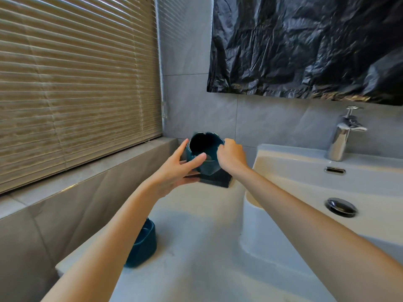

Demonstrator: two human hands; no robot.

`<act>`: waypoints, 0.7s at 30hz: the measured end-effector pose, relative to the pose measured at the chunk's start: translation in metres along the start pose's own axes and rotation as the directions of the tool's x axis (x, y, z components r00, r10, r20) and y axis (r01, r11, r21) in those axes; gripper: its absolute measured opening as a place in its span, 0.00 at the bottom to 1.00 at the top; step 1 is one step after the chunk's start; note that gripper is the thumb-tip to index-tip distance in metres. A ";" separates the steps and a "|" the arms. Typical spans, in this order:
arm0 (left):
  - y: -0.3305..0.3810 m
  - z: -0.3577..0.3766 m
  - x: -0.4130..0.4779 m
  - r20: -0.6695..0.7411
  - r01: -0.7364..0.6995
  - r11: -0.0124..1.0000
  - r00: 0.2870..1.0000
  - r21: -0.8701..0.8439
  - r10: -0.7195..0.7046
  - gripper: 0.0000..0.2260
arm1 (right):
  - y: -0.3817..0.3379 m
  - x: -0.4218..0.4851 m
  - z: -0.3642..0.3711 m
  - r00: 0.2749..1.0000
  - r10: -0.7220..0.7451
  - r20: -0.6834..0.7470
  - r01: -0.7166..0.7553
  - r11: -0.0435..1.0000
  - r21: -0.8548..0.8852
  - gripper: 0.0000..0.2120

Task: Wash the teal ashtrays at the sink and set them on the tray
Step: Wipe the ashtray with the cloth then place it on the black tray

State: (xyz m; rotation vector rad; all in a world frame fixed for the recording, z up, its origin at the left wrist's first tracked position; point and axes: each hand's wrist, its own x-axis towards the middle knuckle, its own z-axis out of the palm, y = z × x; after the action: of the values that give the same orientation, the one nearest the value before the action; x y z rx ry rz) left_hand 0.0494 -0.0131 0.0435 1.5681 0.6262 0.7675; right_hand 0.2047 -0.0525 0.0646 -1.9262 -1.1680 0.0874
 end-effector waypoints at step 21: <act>0.030 0.235 0.038 0.191 -0.596 0.801 0.794 0.055 0.577 0.35 | 0.152 -0.034 -0.221 0.916 -0.293 -0.276 0.315 0.948 0.041 0.20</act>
State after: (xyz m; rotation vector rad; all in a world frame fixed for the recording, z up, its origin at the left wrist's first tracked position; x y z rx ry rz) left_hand 0.2541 -0.1373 0.0635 1.9405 0.0367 1.0589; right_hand 0.3917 -0.2463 0.0856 -1.6022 -1.2429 -0.2790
